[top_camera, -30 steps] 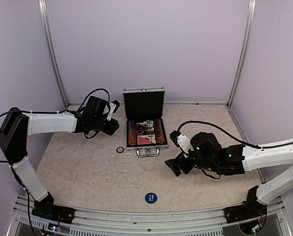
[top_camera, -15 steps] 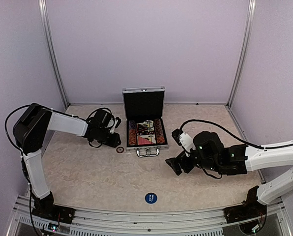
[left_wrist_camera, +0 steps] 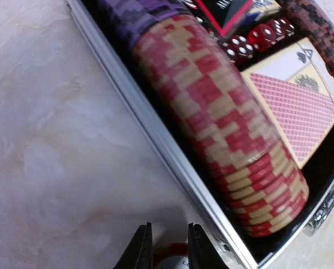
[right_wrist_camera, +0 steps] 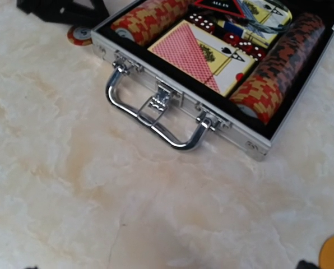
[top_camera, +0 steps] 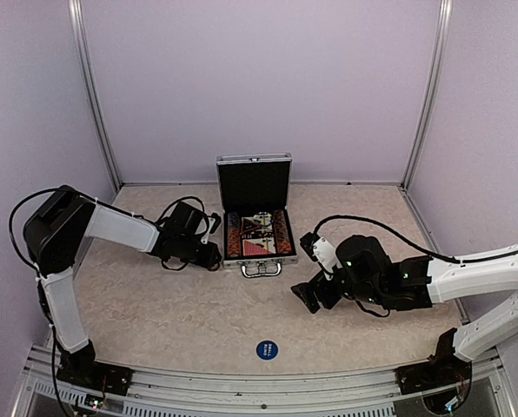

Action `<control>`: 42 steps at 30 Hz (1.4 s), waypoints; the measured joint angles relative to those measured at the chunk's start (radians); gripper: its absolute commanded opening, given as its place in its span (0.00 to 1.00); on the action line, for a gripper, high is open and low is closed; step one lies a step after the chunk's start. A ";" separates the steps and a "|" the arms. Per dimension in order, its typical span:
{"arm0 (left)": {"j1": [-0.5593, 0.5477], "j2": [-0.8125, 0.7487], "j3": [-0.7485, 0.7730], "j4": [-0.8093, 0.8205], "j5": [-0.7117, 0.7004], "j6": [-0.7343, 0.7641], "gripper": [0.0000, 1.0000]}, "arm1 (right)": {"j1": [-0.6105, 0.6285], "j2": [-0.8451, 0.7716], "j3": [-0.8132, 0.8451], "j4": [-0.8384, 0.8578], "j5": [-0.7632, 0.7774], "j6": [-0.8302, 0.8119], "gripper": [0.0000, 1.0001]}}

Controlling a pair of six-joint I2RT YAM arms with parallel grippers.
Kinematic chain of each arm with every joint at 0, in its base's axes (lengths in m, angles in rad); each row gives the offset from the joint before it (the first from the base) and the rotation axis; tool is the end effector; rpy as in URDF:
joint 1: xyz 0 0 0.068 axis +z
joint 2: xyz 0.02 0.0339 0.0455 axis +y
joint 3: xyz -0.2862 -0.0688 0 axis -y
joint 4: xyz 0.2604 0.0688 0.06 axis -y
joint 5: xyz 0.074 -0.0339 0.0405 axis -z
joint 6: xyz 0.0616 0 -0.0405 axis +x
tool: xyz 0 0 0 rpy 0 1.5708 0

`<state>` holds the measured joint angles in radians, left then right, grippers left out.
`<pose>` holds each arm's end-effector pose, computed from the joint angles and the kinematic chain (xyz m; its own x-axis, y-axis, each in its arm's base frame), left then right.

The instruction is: Pack up texas hold em set

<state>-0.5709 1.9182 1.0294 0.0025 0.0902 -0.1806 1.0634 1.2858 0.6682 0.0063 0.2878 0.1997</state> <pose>0.3451 -0.2282 0.1134 -0.7466 0.2669 -0.6095 0.4595 0.8693 -0.1822 0.1589 0.2498 0.2099 -0.4172 -0.3589 -0.8349 -0.6554 0.7553 0.0028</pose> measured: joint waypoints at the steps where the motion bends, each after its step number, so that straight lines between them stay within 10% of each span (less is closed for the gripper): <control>1: -0.014 -0.006 -0.014 0.015 -0.004 -0.003 0.21 | 0.000 0.000 0.000 0.000 -0.001 0.000 1.00; 29: -0.330 -0.256 -0.298 0.016 -0.105 -0.251 0.24 | 0.000 0.082 0.058 0.007 -0.111 0.045 1.00; 42: -0.233 -0.519 -0.403 0.001 -0.286 -0.348 0.33 | 0.042 0.388 0.388 -0.022 -0.150 0.014 1.00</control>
<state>-0.8043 1.3994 0.6266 0.0032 -0.1955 -0.5285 1.1049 1.6741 1.0565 -0.0158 0.1379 0.2134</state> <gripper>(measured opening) 0.329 0.997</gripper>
